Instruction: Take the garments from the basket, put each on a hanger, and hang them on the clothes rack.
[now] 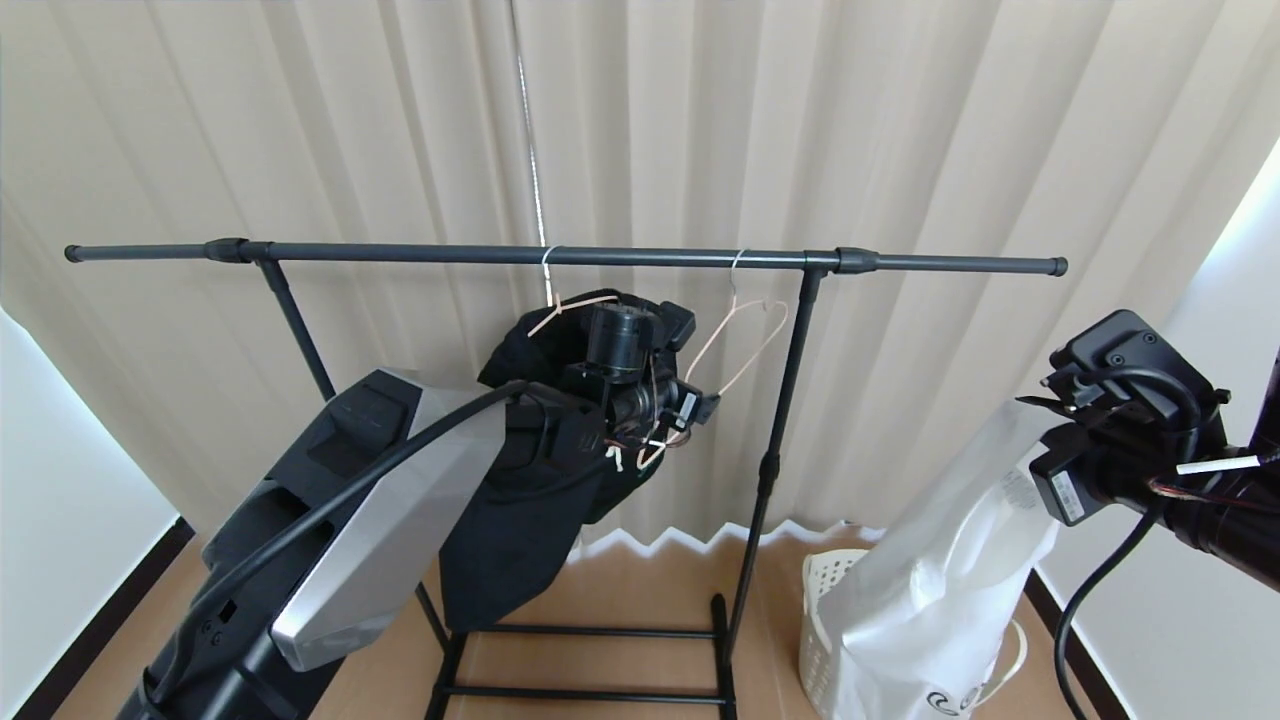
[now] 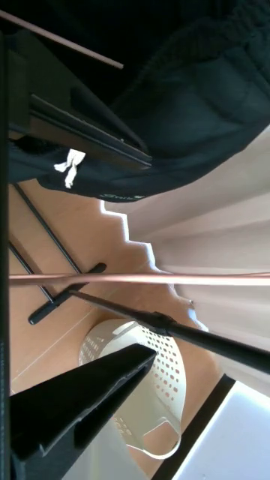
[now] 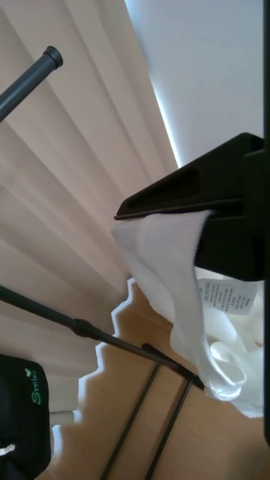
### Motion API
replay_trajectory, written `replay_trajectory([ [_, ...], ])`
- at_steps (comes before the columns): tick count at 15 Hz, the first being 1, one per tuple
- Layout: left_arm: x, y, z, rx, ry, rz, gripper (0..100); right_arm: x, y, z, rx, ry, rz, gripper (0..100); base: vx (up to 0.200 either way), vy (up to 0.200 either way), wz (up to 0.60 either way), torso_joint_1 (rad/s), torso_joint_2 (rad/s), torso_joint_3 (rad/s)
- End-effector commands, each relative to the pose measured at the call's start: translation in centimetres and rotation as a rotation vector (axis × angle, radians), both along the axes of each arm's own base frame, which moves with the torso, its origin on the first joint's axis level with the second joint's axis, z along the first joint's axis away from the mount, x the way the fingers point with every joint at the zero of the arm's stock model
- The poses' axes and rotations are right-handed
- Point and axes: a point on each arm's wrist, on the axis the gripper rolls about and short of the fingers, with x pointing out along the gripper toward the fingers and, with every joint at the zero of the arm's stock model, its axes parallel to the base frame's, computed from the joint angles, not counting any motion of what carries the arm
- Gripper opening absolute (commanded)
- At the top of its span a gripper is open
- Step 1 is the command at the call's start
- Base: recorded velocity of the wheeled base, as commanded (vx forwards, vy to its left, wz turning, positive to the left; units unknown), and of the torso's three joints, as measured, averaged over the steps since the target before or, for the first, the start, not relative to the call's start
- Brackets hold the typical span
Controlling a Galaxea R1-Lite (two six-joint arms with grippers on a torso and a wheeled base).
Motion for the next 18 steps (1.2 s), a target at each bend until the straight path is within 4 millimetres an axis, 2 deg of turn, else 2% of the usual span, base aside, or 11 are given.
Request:
replay_trajectory([
  [1, 0.17, 0.0, -0.8, 0.006, 0.013, 0.003, 100, 0.08, 0.04, -0.11, -0.001, 0.005, 0.002, 0, 0.0, 0.0, 0.0, 0.0, 0.0, 0.0],
  [7, 0.18, 0.0, -0.79, 0.005, 0.012, 0.003, 100, 0.14, 0.35, -0.39, -0.005, 0.015, 0.013, 0, 0.0, 0.0, 0.0, 0.0, 0.0, 0.0],
  [8, 0.18, 0.0, -0.79, 0.005, 0.012, 0.003, 0, 0.11, 0.37, -0.43, -0.006, 0.016, 0.015, 0, 0.0, 0.0, 0.0, 0.0, 0.0, 0.0],
  [18, 0.13, 0.14, 0.1, -0.018, 0.001, 0.017, 0, 0.14, 0.38, -0.65, -0.009, 0.025, 0.015, 0, 0.0, 0.0, 0.0, 0.0, 0.0, 0.0],
])
